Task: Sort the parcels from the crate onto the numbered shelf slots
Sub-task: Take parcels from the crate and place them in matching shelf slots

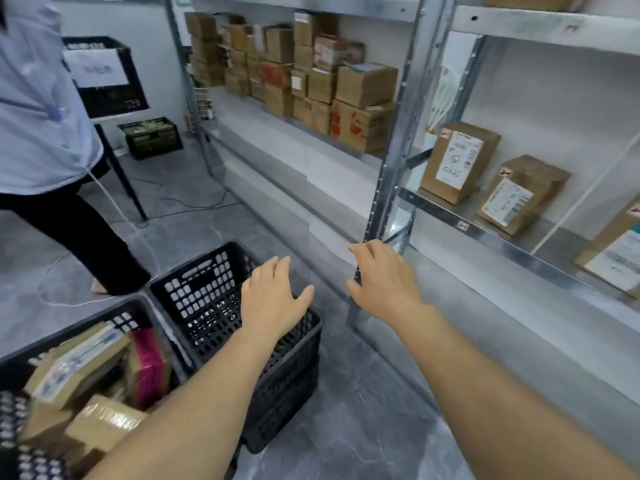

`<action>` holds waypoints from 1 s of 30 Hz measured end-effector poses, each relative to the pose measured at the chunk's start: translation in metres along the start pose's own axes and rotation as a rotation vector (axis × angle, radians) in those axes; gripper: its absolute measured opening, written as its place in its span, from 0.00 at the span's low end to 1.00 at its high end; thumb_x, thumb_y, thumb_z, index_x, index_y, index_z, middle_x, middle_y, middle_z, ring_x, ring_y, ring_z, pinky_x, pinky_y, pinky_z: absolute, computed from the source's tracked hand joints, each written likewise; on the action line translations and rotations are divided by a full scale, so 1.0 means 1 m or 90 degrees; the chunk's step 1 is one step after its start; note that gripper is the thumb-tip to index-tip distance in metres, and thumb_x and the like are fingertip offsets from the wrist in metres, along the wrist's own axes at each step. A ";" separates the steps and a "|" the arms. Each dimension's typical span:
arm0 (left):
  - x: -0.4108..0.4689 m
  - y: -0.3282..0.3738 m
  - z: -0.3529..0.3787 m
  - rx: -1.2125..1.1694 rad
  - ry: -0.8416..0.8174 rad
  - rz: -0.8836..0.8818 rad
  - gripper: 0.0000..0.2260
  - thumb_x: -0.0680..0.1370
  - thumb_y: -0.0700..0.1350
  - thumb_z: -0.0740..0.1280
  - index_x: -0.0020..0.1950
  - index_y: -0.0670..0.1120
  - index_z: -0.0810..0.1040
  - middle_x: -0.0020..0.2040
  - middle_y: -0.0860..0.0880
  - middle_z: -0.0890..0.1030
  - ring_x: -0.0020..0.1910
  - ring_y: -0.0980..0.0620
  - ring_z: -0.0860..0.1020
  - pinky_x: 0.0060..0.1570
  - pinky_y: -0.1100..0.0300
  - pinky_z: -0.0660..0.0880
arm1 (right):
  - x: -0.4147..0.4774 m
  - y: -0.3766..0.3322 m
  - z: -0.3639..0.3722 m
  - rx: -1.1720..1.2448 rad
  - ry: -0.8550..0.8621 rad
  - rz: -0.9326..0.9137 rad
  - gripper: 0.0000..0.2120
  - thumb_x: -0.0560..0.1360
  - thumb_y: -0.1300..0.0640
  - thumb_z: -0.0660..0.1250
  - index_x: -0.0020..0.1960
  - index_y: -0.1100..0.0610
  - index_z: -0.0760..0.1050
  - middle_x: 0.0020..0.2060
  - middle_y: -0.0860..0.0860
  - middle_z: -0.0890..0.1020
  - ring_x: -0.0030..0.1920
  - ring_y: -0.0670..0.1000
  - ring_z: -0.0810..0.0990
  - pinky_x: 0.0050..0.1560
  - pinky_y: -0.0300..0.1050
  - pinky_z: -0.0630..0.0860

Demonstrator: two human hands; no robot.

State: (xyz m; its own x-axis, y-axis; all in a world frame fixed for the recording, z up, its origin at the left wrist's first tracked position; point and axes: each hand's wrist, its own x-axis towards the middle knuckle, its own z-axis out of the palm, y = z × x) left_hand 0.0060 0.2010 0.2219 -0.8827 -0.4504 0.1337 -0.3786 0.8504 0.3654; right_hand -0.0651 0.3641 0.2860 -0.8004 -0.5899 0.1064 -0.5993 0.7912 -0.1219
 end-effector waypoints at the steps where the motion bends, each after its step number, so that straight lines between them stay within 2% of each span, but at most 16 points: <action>1: -0.005 -0.013 -0.003 0.004 0.000 -0.013 0.33 0.77 0.63 0.59 0.77 0.48 0.57 0.76 0.48 0.60 0.75 0.48 0.58 0.71 0.49 0.57 | 0.000 -0.012 0.002 -0.003 -0.004 -0.013 0.25 0.78 0.49 0.62 0.73 0.54 0.61 0.65 0.53 0.70 0.65 0.55 0.68 0.61 0.50 0.69; 10: -0.062 -0.132 -0.051 0.016 0.008 -0.097 0.32 0.77 0.62 0.59 0.76 0.47 0.58 0.76 0.48 0.61 0.74 0.47 0.59 0.71 0.49 0.59 | -0.009 -0.138 0.030 -0.014 -0.051 -0.112 0.26 0.78 0.48 0.61 0.73 0.53 0.61 0.63 0.53 0.71 0.63 0.55 0.70 0.59 0.49 0.70; 15: -0.099 -0.209 -0.074 0.029 -0.006 -0.158 0.33 0.76 0.63 0.59 0.76 0.47 0.57 0.75 0.46 0.62 0.73 0.45 0.61 0.70 0.49 0.61 | -0.014 -0.216 0.046 -0.015 -0.080 -0.166 0.25 0.78 0.48 0.62 0.73 0.53 0.61 0.65 0.53 0.70 0.65 0.55 0.69 0.63 0.50 0.69; 20: -0.127 -0.279 -0.091 0.019 -0.004 -0.214 0.31 0.75 0.62 0.60 0.73 0.48 0.63 0.72 0.46 0.67 0.71 0.45 0.64 0.69 0.48 0.62 | -0.016 -0.286 0.066 -0.019 -0.086 -0.203 0.23 0.78 0.48 0.62 0.70 0.54 0.65 0.63 0.53 0.72 0.63 0.55 0.71 0.61 0.50 0.71; 23: -0.141 -0.312 -0.097 0.014 0.006 -0.229 0.30 0.76 0.60 0.62 0.74 0.47 0.63 0.72 0.46 0.68 0.70 0.45 0.64 0.68 0.49 0.60 | -0.015 -0.317 0.079 -0.018 -0.098 -0.214 0.23 0.77 0.48 0.62 0.69 0.54 0.65 0.62 0.53 0.73 0.62 0.55 0.71 0.60 0.51 0.71; 30: -0.165 -0.368 -0.094 -0.019 -0.027 -0.339 0.32 0.76 0.61 0.62 0.75 0.48 0.60 0.72 0.45 0.67 0.69 0.43 0.65 0.65 0.49 0.66 | -0.006 -0.364 0.114 -0.015 -0.164 -0.261 0.25 0.78 0.48 0.61 0.72 0.54 0.63 0.63 0.54 0.72 0.63 0.55 0.71 0.61 0.51 0.71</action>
State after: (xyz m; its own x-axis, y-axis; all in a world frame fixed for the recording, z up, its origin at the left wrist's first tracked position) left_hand 0.3167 -0.0629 0.1518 -0.5813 -0.8056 -0.1140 -0.7694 0.4987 0.3991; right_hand 0.1562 0.0616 0.2172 -0.4772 -0.8723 -0.1065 -0.8680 0.4868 -0.0979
